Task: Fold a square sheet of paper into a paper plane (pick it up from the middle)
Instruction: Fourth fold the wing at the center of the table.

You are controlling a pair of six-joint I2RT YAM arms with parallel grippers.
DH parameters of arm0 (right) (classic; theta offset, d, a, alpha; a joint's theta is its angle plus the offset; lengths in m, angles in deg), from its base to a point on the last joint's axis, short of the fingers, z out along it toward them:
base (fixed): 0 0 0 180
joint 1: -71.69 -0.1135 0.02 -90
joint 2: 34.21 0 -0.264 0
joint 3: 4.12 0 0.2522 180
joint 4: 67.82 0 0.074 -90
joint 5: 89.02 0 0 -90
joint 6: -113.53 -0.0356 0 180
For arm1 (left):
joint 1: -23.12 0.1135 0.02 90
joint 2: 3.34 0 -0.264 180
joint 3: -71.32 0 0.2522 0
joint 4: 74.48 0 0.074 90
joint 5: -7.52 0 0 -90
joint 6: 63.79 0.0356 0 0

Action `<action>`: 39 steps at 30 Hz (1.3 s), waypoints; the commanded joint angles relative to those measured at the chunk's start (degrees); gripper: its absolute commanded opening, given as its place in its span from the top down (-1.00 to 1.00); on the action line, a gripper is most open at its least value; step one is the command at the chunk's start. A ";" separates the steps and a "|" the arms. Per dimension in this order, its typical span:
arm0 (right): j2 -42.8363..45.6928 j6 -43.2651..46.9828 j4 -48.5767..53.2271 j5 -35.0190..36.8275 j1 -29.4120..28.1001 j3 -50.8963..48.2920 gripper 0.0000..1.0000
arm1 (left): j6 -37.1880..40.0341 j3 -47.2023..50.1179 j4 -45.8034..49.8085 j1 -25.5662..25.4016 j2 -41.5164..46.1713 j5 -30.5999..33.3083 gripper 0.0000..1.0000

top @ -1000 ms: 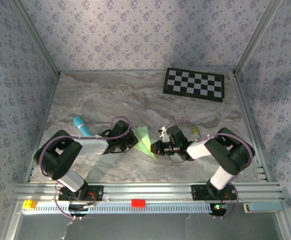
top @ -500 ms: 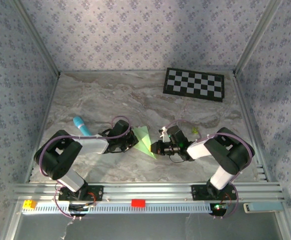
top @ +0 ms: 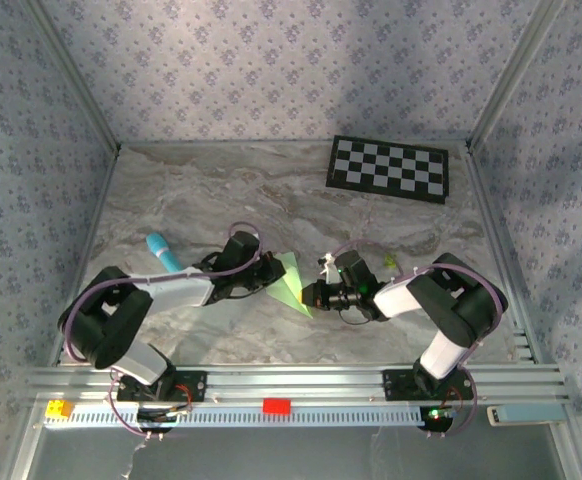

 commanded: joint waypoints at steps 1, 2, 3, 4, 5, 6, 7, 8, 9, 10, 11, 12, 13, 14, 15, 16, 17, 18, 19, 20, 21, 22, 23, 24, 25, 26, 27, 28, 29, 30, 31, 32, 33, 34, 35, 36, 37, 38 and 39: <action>-2.32 -0.57 3.84 1.31 0.31 -0.14 1.00 | -0.09 -1.73 -5.60 -0.54 -3.05 -4.22 0.86; -2.45 -0.59 3.80 1.27 0.41 -0.13 1.00 | -0.61 -1.73 -6.56 -0.55 -3.84 -4.52 0.87; -2.50 -0.65 3.78 1.16 0.40 -0.08 1.00 | -0.96 -1.78 -7.18 -0.56 -4.49 -4.63 0.86; -2.54 -0.65 3.82 1.12 0.42 -0.01 1.00 | -1.24 -1.80 -7.62 -0.59 -5.27 -4.64 0.86; -2.55 -0.66 3.79 1.17 0.43 -0.02 1.00 | -1.53 -2.02 -7.80 -0.63 -5.90 -4.64 0.87; -2.67 -0.66 3.88 1.02 0.42 0.02 1.00 | -1.79 -2.05 -8.14 -0.63 -6.44 -4.65 0.87; -2.66 -0.73 3.91 1.01 0.45 -0.01 1.00 | -1.97 -2.05 -8.42 -0.59 -7.00 -4.55 0.88; -2.63 -0.75 3.94 1.01 0.51 0.00 1.00 | -2.31 -2.01 -8.62 -0.57 -7.44 -4.46 0.88; -2.68 -0.68 3.97 0.97 0.53 -0.05 1.00 | -2.41 -1.85 -8.94 -0.60 -7.77 -4.31 0.89; -2.66 -0.68 3.99 1.01 0.57 0.00 1.00 | -2.59 -1.82 -9.17 -0.61 -8.19 -4.16 0.88; -2.66 -0.70 4.05 1.00 0.55 -0.01 1.00 | -2.84 -1.70 -9.48 -0.62 -8.46 -4.03 0.88; -2.71 -0.74 4.12 0.93 0.63 -0.03 1.00 | -2.85 -1.59 -9.81 -0.61 -8.71 -4.02 0.88; -2.72 -0.79 4.11 0.92 0.70 0.03 1.00 | -2.84 -1.65 -9.87 -0.58 -9.08 -3.94 0.88; -2.86 -0.82 4.11 0.93 0.67 0.02 1.00 | -2.85 -1.61 -9.91 -0.60 -9.31 -3.78 0.88; -2.84 -0.91 4.13 0.92 0.68 0.07 1.00 | -2.85 -1.54 -9.96 -0.58 -9.66 -3.76 0.88; -2.92 -0.86 4.06 0.92 0.69 0.07 1.00 | -2.80 -1.59 -9.98 -0.56 -9.89 -3.62 0.88; -2.97 -0.99 4.09 0.80 0.67 0.18 1.00 | -2.79 -1.61 -9.80 -0.57 -10.09 -3.45 0.88; -2.98 -0.97 4.17 0.83 0.72 0.18 1.00 | -2.90 -1.56 -9.79 -0.62 -10.20 -3.37 0.88; -2.98 -1.01 4.29 0.66 0.73 0.25 1.00 | -2.85 -1.46 -9.78 -0.60 -10.34 -3.12 0.88; -3.03 -0.92 4.43 0.57 0.76 0.29 1.00 | -2.90 -1.41 -9.70 -0.61 -10.46 -2.90 0.88; -3.00 -0.92 4.50 0.57 0.79 0.23 1.00 | -2.93 -1.35 -9.69 -0.57 -10.56 -2.81 0.88; -3.03 -0.82 4.50 0.57 0.76 0.28 1.00 | -2.90 -1.35 -9.78 -0.56 -10.64 -2.70 0.88; -2.99 -0.92 4.55 0.57 0.72 0.28 1.00 | -2.93 -1.52 -9.95 -0.61 -10.82 -2.70 0.88; -3.03 -0.87 4.71 0.58 0.76 0.23 1.00 | -2.86 -1.65 -9.96 -0.58 -11.02 -2.69 0.88; -3.00 -0.84 4.77 0.59 0.75 0.23 1.00 | -2.85 -1.76 -9.96 -0.59 -11.07 -2.63 0.88; -3.04 -0.91 4.78 0.58 0.71 0.27 1.00 | -2.77 -1.94 -9.88 -0.58 -11.30 -2.70 0.88; -3.11 -0.91 4.86 0.54 0.79 0.34 1.00 | -2.76 -2.09 -9.80 -0.60 -11.48 -2.70 0.88; -3.10 -0.92 4.95 0.48 0.88 0.43 1.00 | -2.65 -2.13 -9.84 -0.58 -11.61 -2.70 0.88; -3.07 -0.82 5.03 0.39 0.81 0.40 1.00 | -2.59 -2.21 -9.79 -0.56 -11.82 -2.67 0.88; -3.10 -0.82 5.08 0.47 0.86 0.39 1.00 | -2.61 -2.27 -9.71 -0.62 -11.95 -2.73 0.88; -3.16 -0.84 5.15 0.40 0.83 0.47 1.00 | -2.68 -2.31 -9.62 -0.61 -12.05 -2.62 0.88; -3.23 -0.83 5.17 0.40 0.91 0.49 1.00 | -2.67 -2.27 -9.62 -0.58 -12.14 -2.57 0.88; -3.35 -0.81 5.17 0.46 0.93 0.51 1.00 | -2.60 -2.31 -9.52 -0.60 -12.21 -2.53 0.88; -3.41 -0.92 5.10 0.32 0.92 0.51 1.00 | -2.55 -2.27 -9.41 -0.56 -12.23 -2.44 0.88; -3.49 -0.88 5.15 0.31 1.04 0.53 1.00 | -2.46 -2.39 -9.11 -0.58 -12.23 -2.35 0.88; -3.62 -0.92 5.10 0.35 0.98 0.54 1.00 | -2.35 -2.48 -8.91 -0.57 -12.31 -2.35 0.88; -3.67 -0.86 5.17 0.27 0.98 0.56 1.00 | -2.25 -2.51 -8.60 -0.58 -12.31 -2.22 0.89; -3.81 -0.92 5.24 0.17 1.00 0.72 1.00 | -2.32 -2.35 -8.46 -0.61 -12.24 -2.01 0.89; -3.85 -0.92 5.27 0.11 1.06 0.73 1.00 | -2.41 -2.25 -8.46 -0.60 -12.17 -1.77 0.89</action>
